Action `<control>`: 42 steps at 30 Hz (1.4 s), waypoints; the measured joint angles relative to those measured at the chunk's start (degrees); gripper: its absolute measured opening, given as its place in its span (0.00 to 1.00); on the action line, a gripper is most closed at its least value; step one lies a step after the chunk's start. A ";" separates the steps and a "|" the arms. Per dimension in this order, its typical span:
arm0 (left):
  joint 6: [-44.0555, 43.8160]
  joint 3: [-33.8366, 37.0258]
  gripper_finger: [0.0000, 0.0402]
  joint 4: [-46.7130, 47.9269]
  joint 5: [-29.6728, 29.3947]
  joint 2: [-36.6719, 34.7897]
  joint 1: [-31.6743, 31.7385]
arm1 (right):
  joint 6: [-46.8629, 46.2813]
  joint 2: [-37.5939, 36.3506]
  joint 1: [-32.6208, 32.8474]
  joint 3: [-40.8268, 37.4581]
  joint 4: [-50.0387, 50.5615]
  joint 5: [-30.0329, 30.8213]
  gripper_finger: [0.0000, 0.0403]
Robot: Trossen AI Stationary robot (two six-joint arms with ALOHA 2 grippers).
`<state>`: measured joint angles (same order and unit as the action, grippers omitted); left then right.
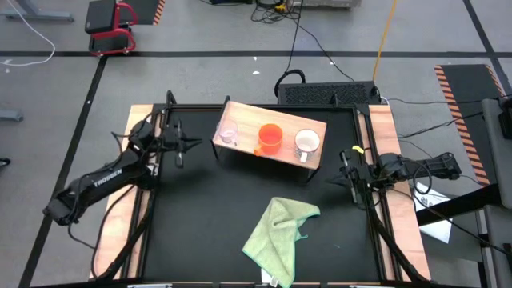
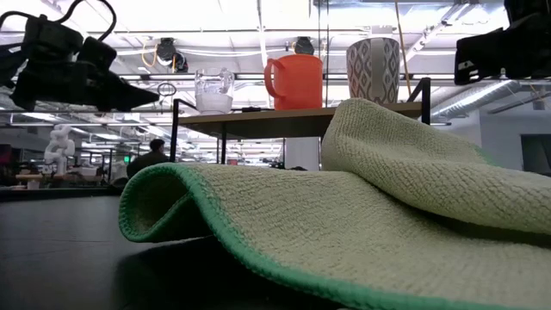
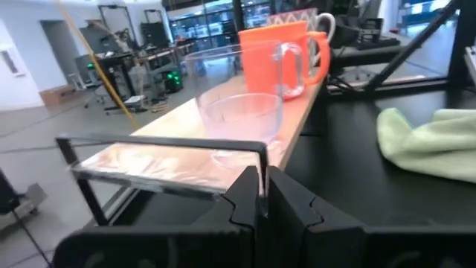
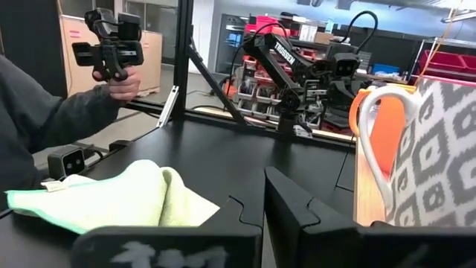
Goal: Stack small to large cups/mugs on shelf
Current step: Return to Home Position
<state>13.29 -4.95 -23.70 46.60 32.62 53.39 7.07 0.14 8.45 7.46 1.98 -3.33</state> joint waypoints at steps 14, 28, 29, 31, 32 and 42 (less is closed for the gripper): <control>-3.77 0.92 0.08 5.18 9.27 -1.24 2.35 | -2.54 0.00 0.00 0.02 0.08 0.01 0.00; -11.89 2.95 0.08 5.63 19.42 -17.00 2.73 | -4.06 0.00 0.23 0.02 1.16 -4.43 0.00; -12.54 2.95 0.08 5.66 19.47 -18.23 2.24 | -4.86 0.00 0.56 0.02 0.89 -5.38 0.00; -13.42 2.95 0.08 5.96 19.48 -20.82 0.91 | -5.74 -0.02 1.64 0.04 0.80 -5.96 0.00; -13.84 2.95 0.08 6.46 19.56 -22.12 0.11 | -5.76 0.00 2.24 0.04 0.87 -5.94 0.00; -8.69 2.97 0.08 18.58 14.56 -32.22 -6.44 | -3.08 0.00 7.00 0.04 1.27 -5.87 0.00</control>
<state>4.59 -1.98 -5.13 61.16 0.40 46.95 3.99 0.14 15.44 7.51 3.25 -9.20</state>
